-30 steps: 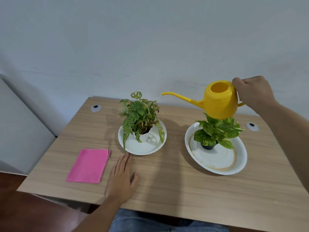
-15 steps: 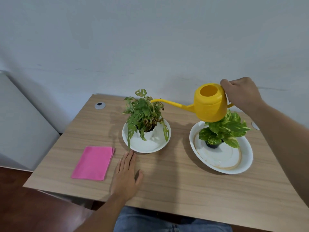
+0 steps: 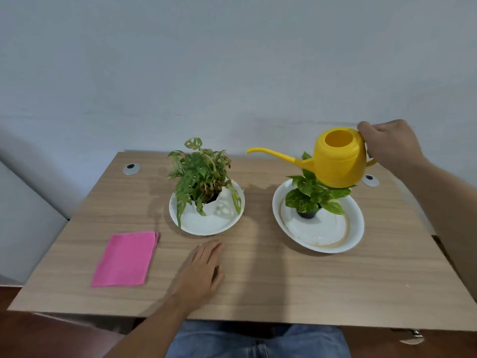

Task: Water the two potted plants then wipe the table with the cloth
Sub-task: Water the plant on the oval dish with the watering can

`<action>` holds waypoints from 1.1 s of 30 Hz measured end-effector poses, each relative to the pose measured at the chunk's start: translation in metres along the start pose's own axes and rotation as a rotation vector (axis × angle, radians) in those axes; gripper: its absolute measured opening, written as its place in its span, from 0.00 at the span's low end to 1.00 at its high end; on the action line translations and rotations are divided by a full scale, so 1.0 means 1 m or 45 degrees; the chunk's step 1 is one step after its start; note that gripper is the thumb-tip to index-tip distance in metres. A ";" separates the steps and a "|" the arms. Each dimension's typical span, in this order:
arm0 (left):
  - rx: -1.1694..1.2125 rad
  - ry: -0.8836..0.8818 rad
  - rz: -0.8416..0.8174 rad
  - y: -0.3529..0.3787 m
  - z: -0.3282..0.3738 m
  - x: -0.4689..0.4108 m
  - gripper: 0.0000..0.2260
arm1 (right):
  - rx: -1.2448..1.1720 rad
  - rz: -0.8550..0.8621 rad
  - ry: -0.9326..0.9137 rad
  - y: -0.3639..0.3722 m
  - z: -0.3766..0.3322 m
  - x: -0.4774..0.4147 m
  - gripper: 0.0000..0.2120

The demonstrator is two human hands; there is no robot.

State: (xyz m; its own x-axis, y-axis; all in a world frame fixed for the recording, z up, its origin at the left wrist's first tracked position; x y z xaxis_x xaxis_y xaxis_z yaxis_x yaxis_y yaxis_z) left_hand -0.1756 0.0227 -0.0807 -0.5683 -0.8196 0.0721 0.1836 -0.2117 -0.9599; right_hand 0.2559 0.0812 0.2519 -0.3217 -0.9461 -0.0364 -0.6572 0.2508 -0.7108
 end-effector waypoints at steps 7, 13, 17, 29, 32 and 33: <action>0.029 0.060 -0.129 0.013 0.033 -0.037 0.33 | 0.076 0.110 0.061 -0.041 0.024 0.013 0.30; 0.019 -0.009 -0.166 0.030 0.044 -0.047 0.36 | 0.121 0.178 0.128 -0.074 0.052 0.034 0.29; -0.011 -0.013 -0.125 0.032 0.044 -0.048 0.36 | 0.127 0.212 0.166 -0.088 0.069 0.046 0.29; -0.025 -0.032 -0.187 0.032 0.045 -0.047 0.36 | 0.053 0.235 0.189 -0.098 0.106 0.073 0.28; -0.008 -0.033 -0.184 0.033 0.044 -0.047 0.36 | -0.052 0.271 0.237 -0.087 0.124 0.085 0.27; -0.005 -0.034 -0.183 0.033 0.043 -0.048 0.36 | -0.086 0.280 0.258 -0.083 0.130 0.090 0.26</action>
State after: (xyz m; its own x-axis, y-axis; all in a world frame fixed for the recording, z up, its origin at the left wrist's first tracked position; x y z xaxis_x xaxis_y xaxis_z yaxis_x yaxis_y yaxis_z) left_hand -0.1079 0.0316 -0.1044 -0.5673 -0.7946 0.2162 0.0982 -0.3260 -0.9403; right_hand 0.3697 -0.0517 0.2160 -0.5866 -0.8089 -0.0385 -0.5983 0.4649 -0.6526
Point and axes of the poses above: each hand's wrist, its own x-axis away from the middle knuckle, its own y-axis out of the palm, z = x × y, the point moved 3 cm from there along -x, towards the middle knuckle, and after that the axes turned 15 degrees about -z, right-handed, at the moved point
